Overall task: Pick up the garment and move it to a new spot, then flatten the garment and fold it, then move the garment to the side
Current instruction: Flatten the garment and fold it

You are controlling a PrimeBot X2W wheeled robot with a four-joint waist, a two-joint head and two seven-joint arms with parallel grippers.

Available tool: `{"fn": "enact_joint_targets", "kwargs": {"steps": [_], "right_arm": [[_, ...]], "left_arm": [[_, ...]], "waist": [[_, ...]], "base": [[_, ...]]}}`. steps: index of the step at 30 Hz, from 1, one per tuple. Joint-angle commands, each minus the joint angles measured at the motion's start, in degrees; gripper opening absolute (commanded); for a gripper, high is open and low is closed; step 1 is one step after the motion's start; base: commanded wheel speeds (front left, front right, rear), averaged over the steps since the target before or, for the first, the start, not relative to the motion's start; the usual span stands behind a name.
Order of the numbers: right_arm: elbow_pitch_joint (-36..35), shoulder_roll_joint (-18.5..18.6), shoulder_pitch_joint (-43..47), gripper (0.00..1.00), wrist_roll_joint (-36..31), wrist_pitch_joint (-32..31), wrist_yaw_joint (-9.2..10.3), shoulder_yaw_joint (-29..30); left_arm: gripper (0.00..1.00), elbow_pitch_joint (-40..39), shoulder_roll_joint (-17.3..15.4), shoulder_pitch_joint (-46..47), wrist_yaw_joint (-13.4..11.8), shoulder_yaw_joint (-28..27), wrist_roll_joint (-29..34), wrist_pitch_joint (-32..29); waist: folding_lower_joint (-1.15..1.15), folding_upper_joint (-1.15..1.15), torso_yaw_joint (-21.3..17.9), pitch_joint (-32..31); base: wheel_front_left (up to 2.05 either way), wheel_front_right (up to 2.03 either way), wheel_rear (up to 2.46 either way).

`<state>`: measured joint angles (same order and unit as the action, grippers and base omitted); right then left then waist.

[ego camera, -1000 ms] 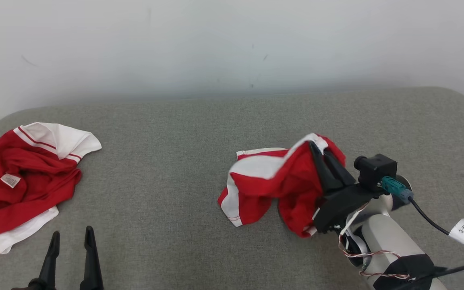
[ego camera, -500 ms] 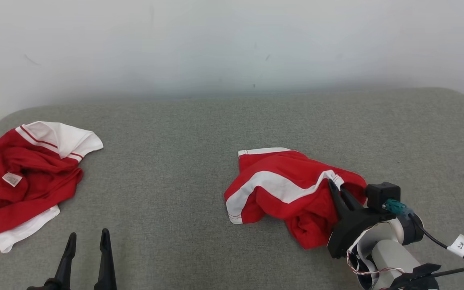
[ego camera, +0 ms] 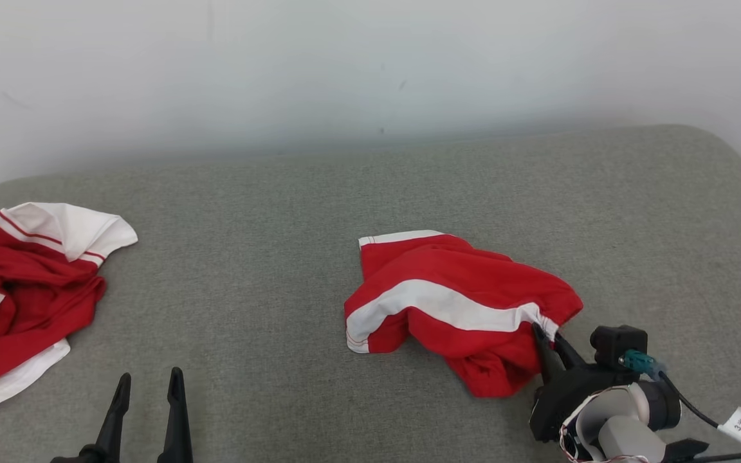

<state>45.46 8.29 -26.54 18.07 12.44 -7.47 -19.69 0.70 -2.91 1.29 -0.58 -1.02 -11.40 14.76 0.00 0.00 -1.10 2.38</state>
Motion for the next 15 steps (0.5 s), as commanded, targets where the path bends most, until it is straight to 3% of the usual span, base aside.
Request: {"fn": "enact_joint_targets", "kwargs": {"steps": [1,9,15], "right_arm": [[-0.3,-0.2,0.9,1.00,0.9,0.3,-0.04,0.1],[-4.6,1.0,4.2,1.00,1.6,1.5,-0.05,1.4],[-11.9,0.6,8.1,1.00,1.2,2.5,-0.05,3.0]], "left_arm": [[1.00,0.1,0.0,0.5,0.1,-0.1,-0.1,0.4],[1.00,0.3,0.0,0.6,0.2,0.1,-0.4,0.4],[1.00,0.8,0.0,0.8,0.6,0.3,-0.6,0.4]], "waist": [[0.00,0.00,-0.5,0.1],[0.00,0.00,-2.0,0.4],[0.00,0.00,-3.0,0.6]], "base": [[0.00,0.00,0.00],[0.00,0.00,0.00],[0.00,0.00,0.00]]}}
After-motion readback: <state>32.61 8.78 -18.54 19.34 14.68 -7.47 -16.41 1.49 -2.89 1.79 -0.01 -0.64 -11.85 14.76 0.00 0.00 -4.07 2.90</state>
